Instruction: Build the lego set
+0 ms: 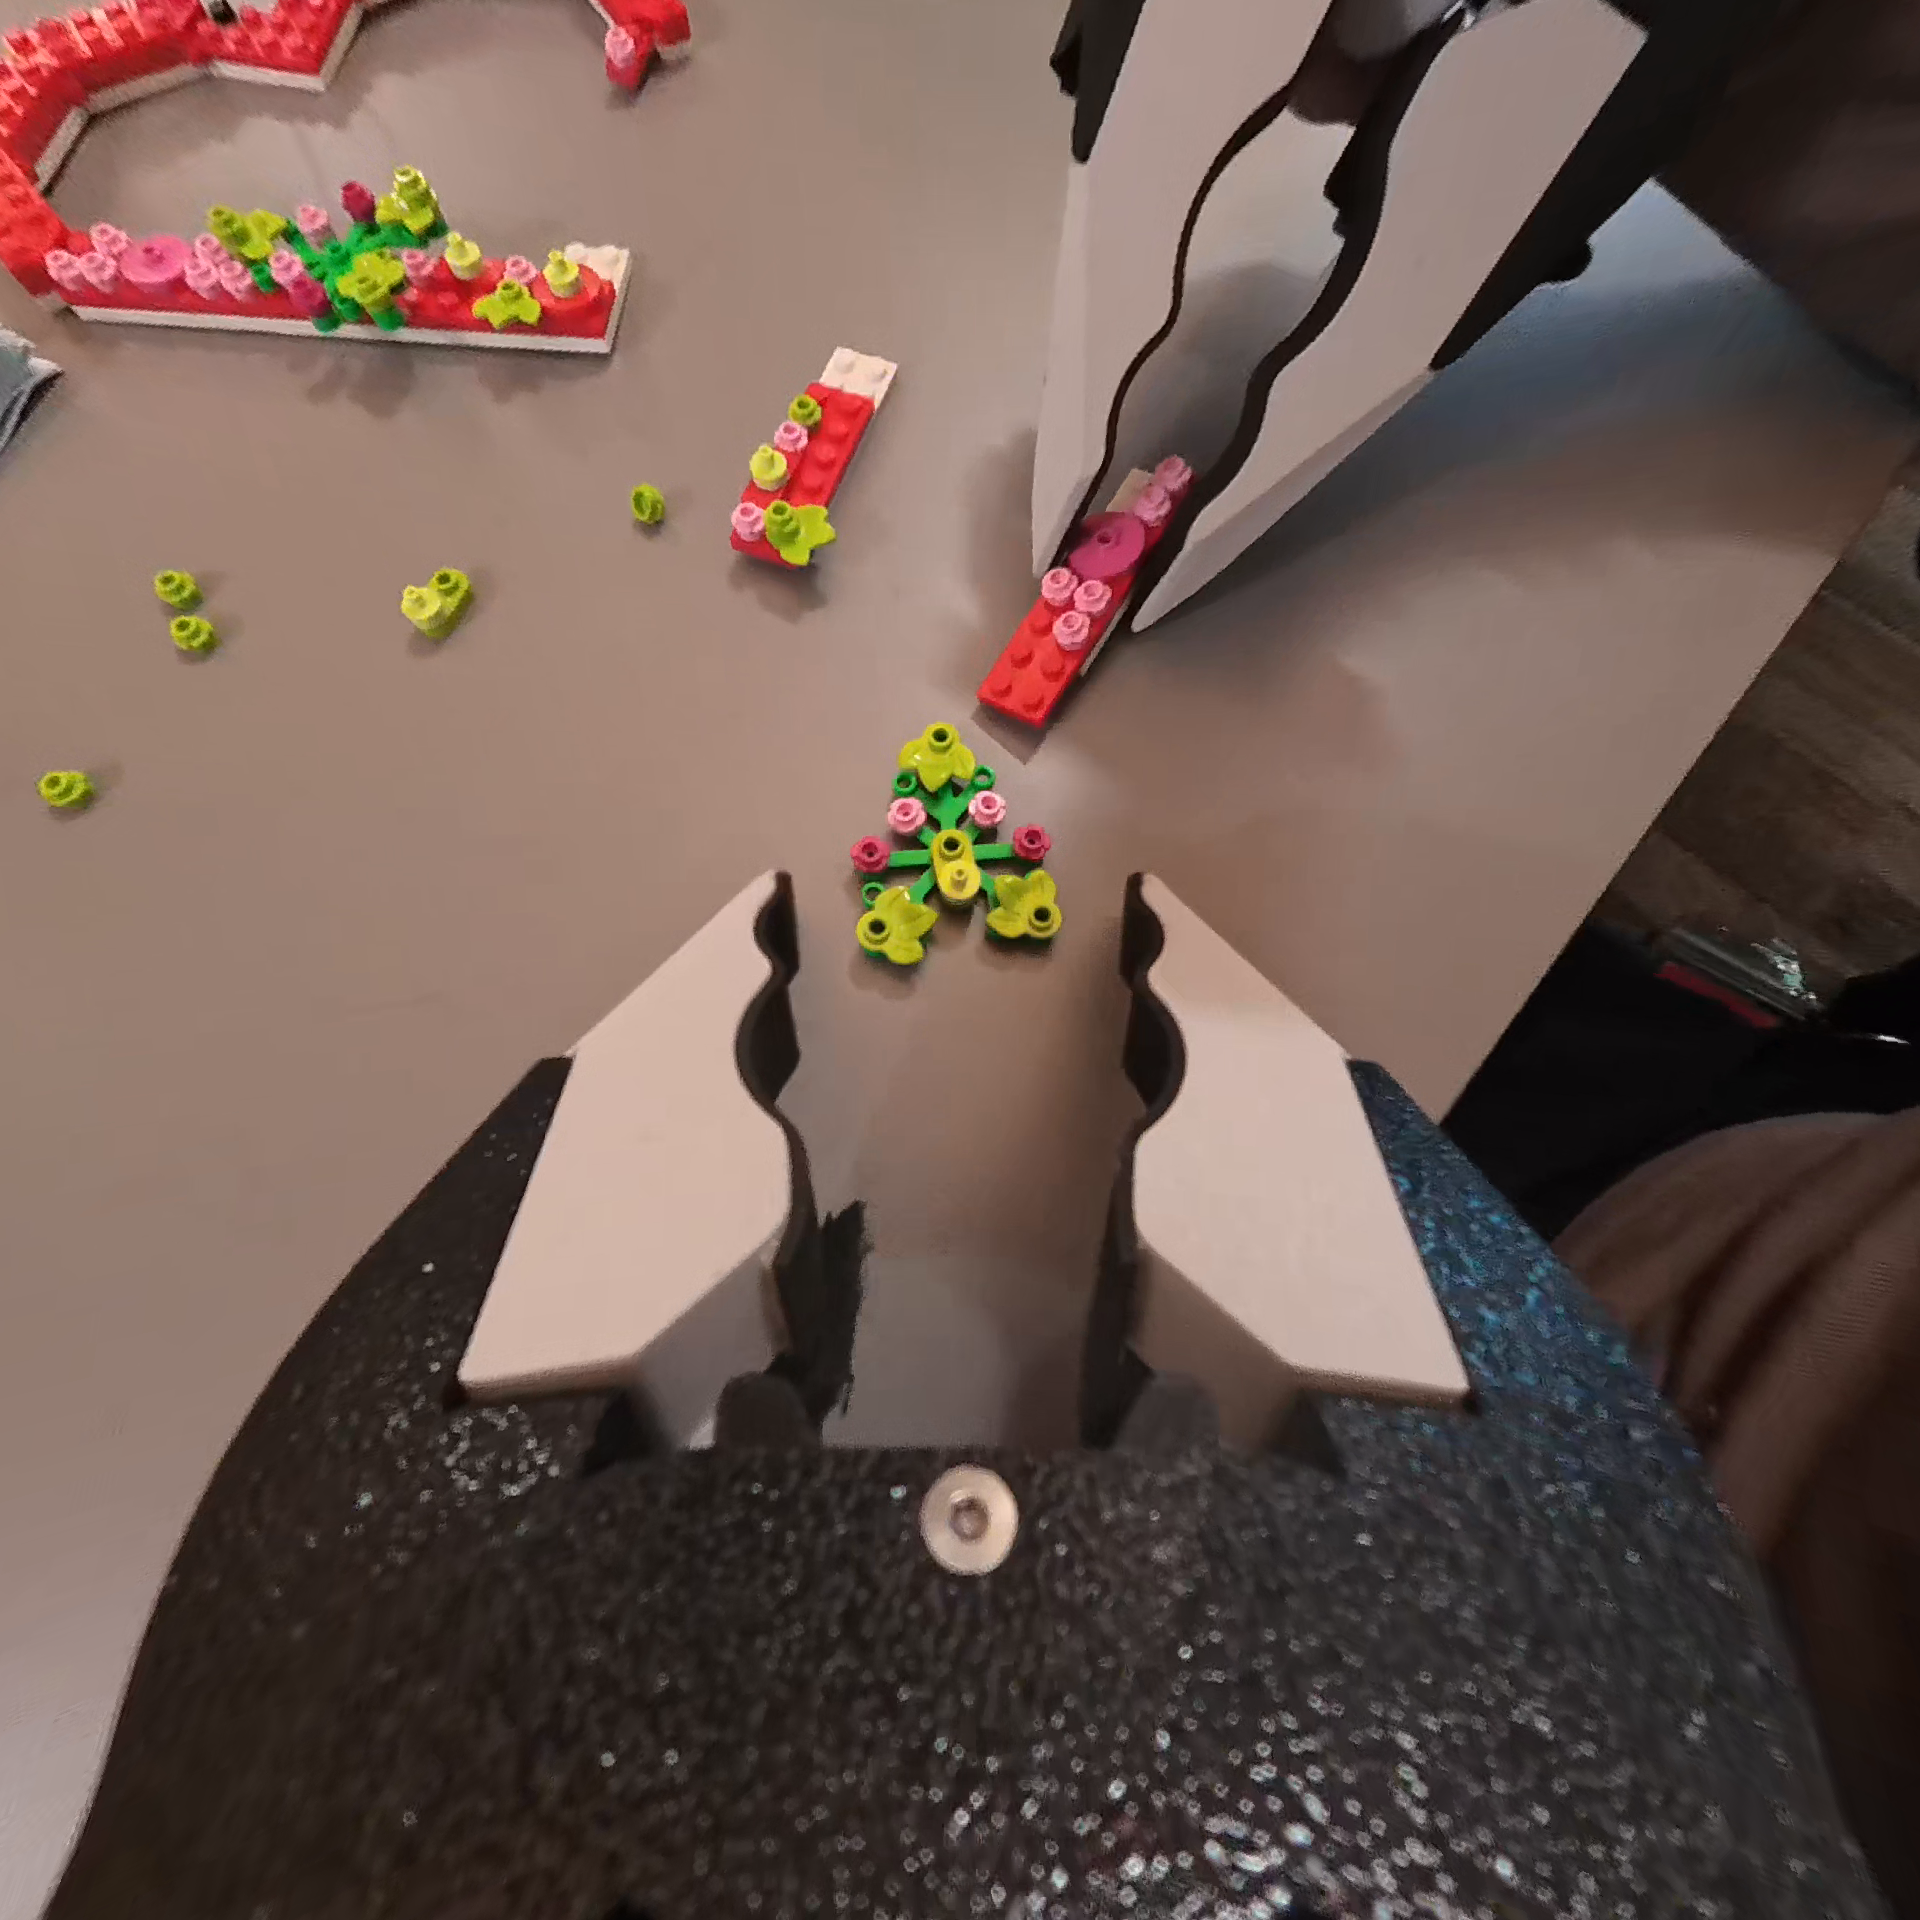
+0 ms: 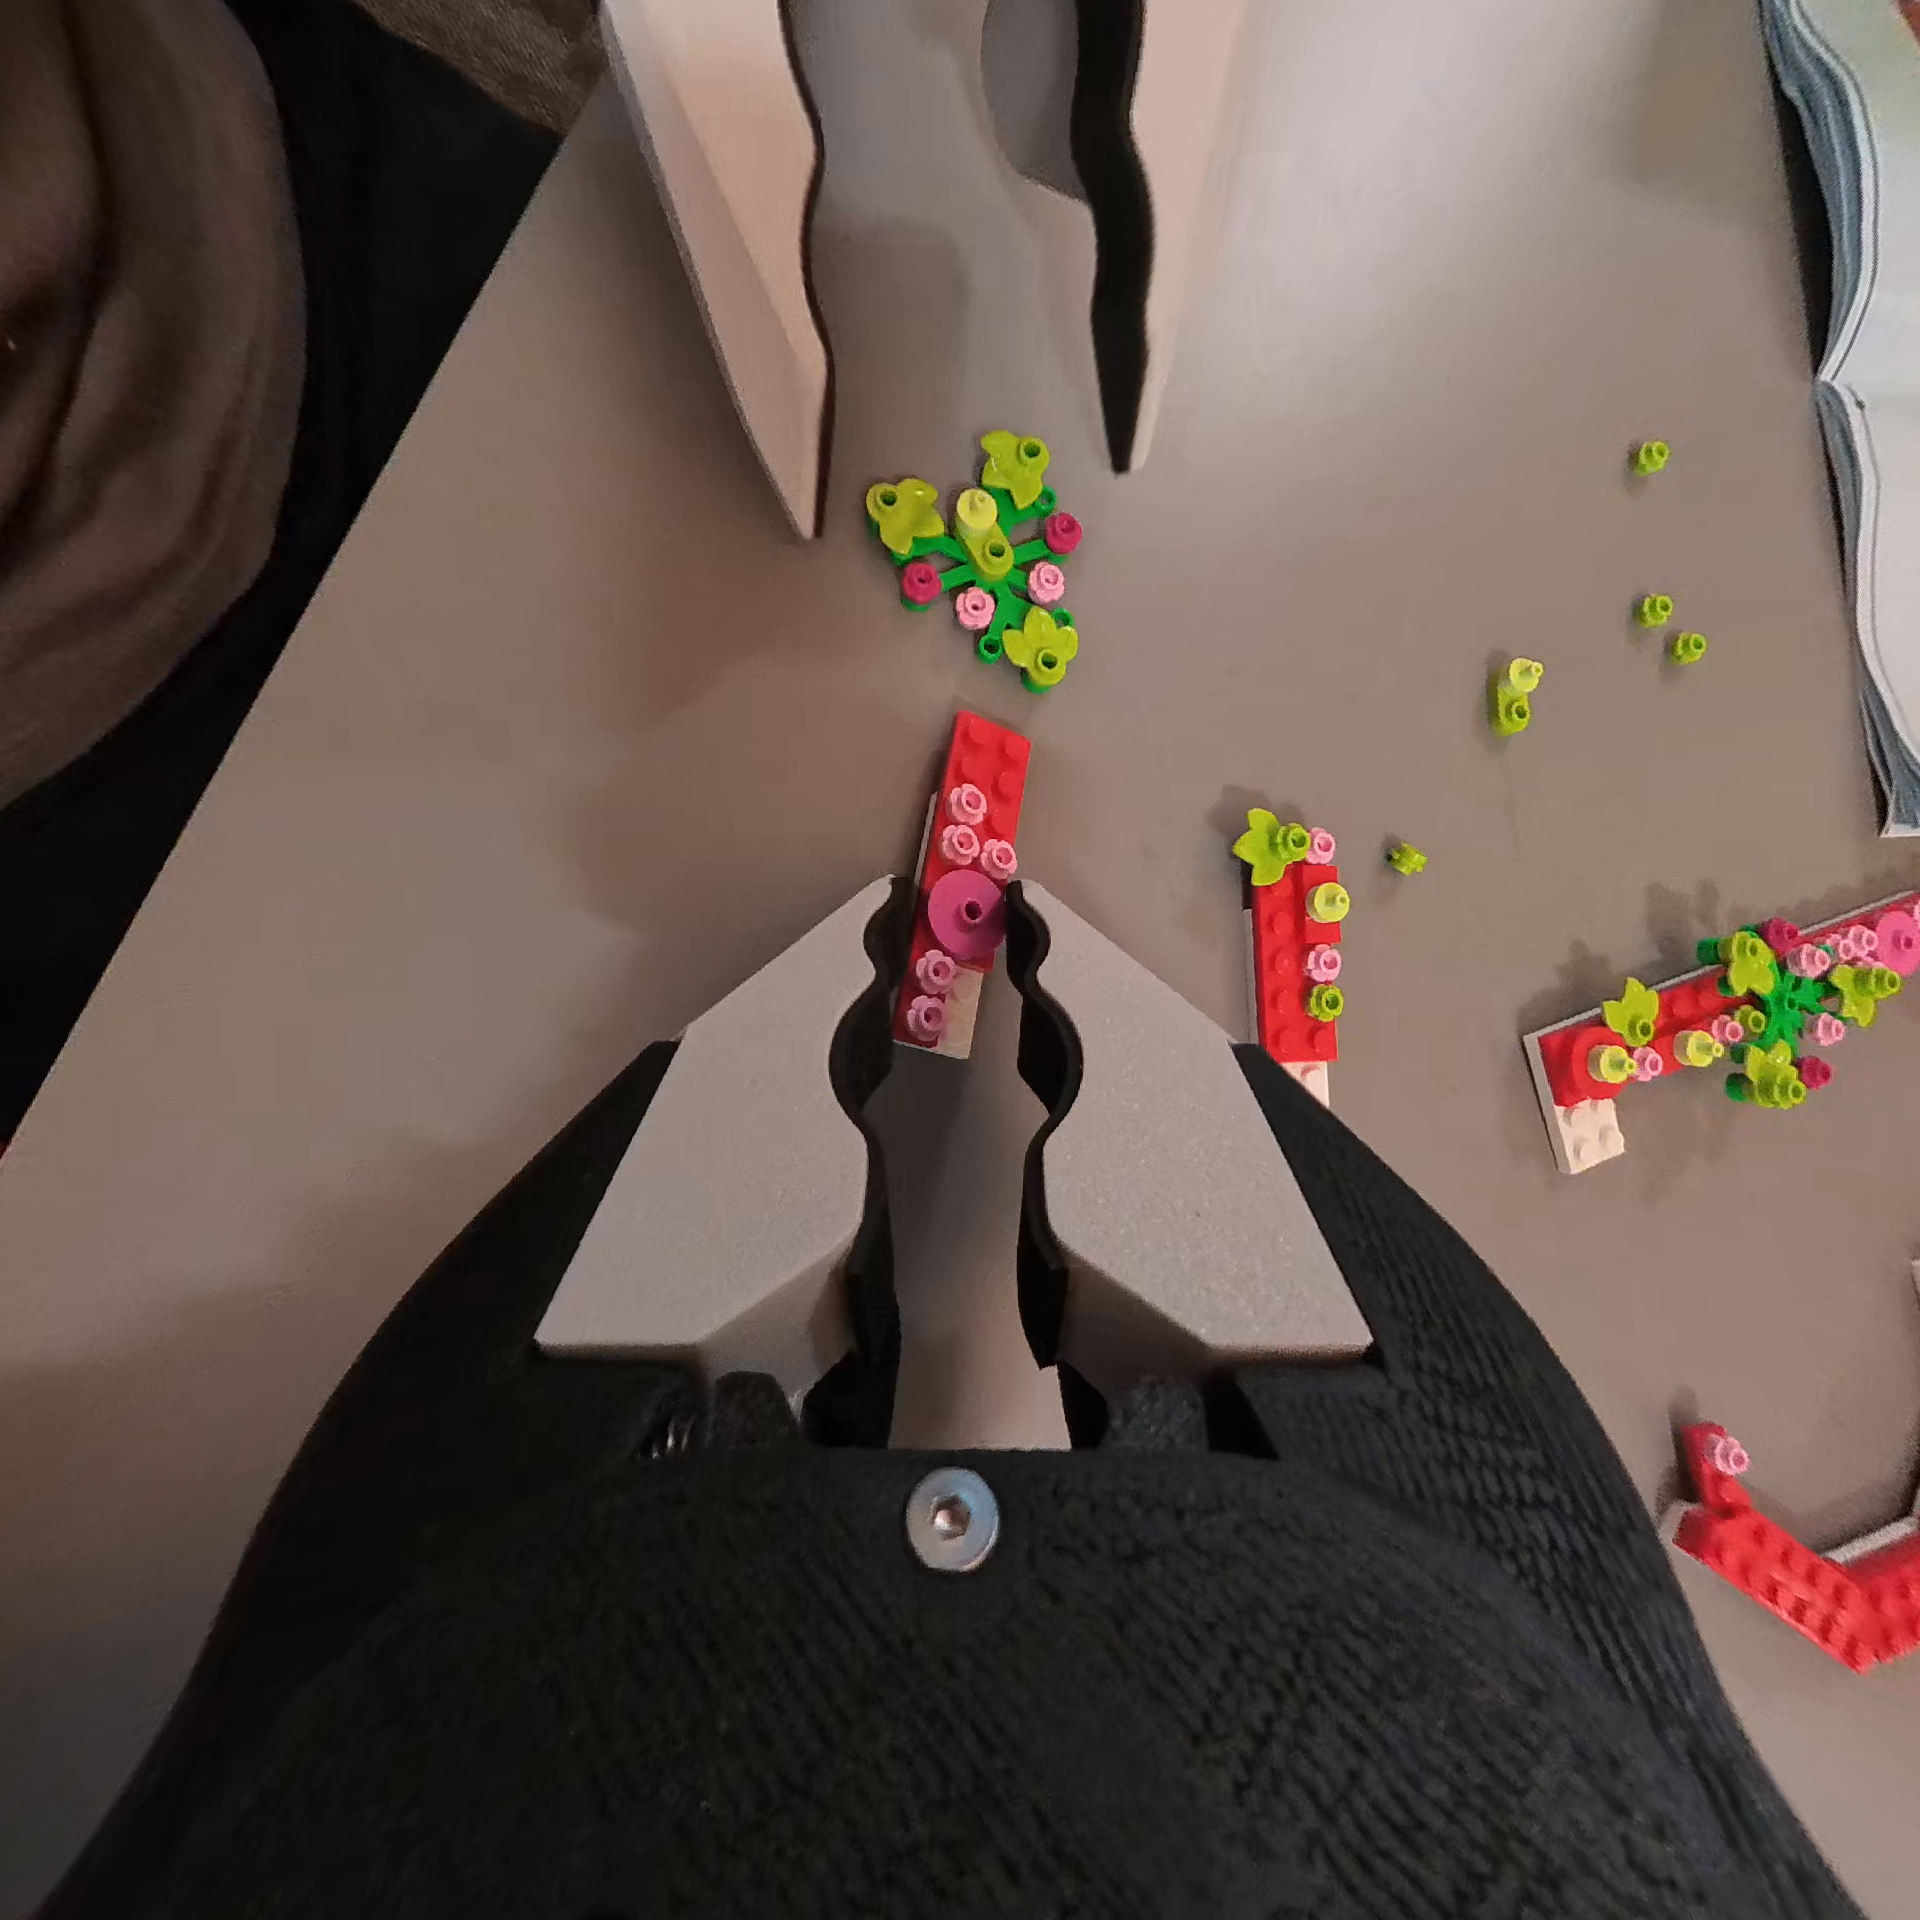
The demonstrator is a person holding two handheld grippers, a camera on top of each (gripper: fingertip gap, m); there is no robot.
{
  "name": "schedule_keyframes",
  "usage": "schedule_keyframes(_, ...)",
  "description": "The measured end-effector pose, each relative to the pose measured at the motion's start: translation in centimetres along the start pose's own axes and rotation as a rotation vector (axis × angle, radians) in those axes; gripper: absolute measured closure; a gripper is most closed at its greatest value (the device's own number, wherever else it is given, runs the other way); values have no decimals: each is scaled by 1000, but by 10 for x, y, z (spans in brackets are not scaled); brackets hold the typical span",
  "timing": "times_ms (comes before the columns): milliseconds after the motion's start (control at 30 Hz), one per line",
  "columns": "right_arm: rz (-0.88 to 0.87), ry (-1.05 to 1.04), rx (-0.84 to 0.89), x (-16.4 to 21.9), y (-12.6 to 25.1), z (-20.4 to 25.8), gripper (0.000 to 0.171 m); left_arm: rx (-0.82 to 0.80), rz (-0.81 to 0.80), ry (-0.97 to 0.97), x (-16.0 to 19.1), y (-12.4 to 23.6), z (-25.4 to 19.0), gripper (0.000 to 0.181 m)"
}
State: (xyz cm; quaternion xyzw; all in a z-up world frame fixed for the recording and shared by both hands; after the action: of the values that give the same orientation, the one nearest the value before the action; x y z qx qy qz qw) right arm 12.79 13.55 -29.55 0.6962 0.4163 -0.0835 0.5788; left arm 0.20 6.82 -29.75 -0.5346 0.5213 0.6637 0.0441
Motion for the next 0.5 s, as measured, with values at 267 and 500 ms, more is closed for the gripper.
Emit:
schedule_keyframes(267, -51, -27, -41, 1, -1, 1, 154, -34, 58, 13, 2, -6, -2, 143)
schedule_keyframes(500, -91, -41, -69, 2, -2, 2, 154, 99, 57, -72, -1, -4, 6, 144)
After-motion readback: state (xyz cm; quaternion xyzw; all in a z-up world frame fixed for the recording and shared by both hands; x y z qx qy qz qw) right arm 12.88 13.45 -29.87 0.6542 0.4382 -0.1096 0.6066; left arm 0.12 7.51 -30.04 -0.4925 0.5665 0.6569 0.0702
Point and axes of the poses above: each gripper's, where its closed fingertips meet, y back along the fingers, x out of its underside, z = x × y across the jaws, the point moved 6 cm from there along y, back along the fingers, and after that the axes turned 8 degrees about x, right-handed, at the moved point
